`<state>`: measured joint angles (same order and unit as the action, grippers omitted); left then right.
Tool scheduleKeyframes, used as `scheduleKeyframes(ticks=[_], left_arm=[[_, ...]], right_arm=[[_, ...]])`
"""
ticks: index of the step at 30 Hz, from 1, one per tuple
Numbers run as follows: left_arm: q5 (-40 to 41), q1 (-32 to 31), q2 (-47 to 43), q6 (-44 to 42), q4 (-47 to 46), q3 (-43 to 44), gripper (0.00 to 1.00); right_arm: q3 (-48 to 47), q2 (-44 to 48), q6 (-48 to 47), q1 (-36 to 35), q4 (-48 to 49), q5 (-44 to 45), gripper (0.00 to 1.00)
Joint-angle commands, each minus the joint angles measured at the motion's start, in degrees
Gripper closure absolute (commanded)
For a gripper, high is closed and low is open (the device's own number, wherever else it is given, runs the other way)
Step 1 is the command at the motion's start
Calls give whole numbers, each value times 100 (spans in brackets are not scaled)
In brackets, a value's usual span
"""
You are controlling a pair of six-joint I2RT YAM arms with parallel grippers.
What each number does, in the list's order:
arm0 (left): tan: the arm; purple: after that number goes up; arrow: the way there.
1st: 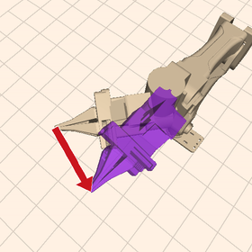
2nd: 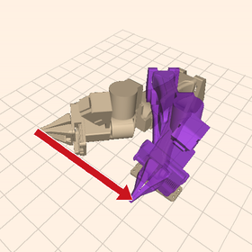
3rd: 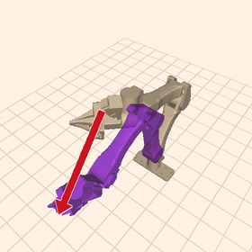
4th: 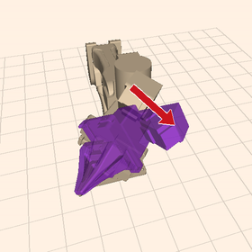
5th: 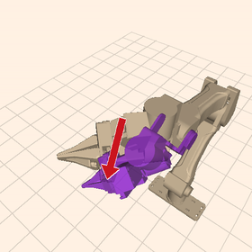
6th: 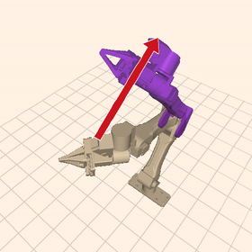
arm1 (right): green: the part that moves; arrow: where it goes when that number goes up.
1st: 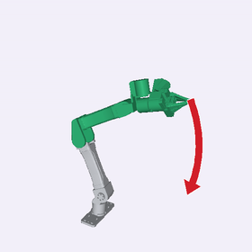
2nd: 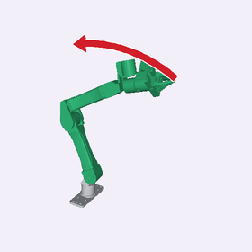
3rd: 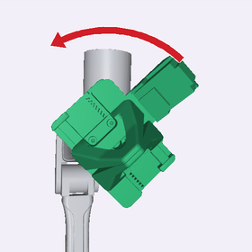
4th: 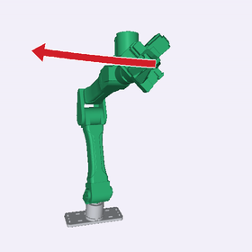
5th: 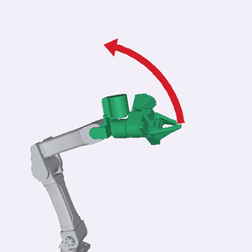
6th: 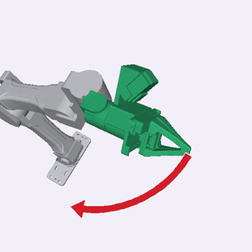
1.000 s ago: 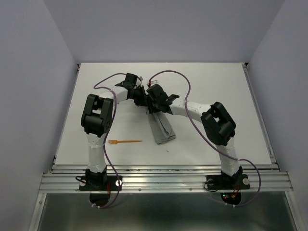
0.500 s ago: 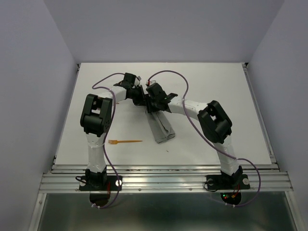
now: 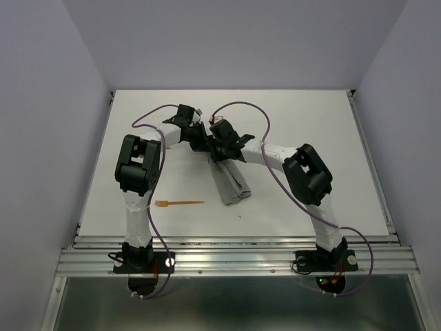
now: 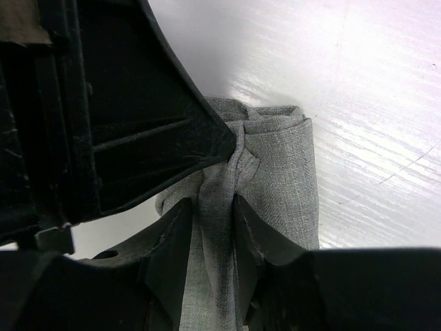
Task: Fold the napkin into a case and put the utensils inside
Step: Smooth out the 2/3-rectangle-folded napkin at the center of the board.
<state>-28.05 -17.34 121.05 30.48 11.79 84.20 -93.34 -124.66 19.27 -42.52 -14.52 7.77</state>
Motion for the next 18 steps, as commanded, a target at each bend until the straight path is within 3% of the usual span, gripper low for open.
scheduleKeyframes(ticks=[1, 5, 9, 18], left_arm=[[-34, -41, -267, -165, 183, -71, 100], [-103, -32, -284, -165, 148, -132, 100], [-174, -15, -302, -174, 60, -194, 100], [-455, 29, -363, -253, -151, -316, 100]], right_arm=[[272, 178, 51, 60, 511, 269, 63], [1009, 845, 147, 60, 1205, -3, 62], [1722, 1479, 384, 296, 2101, -310, 52], [1617, 1322, 534, 517, 2068, -933, 47]])
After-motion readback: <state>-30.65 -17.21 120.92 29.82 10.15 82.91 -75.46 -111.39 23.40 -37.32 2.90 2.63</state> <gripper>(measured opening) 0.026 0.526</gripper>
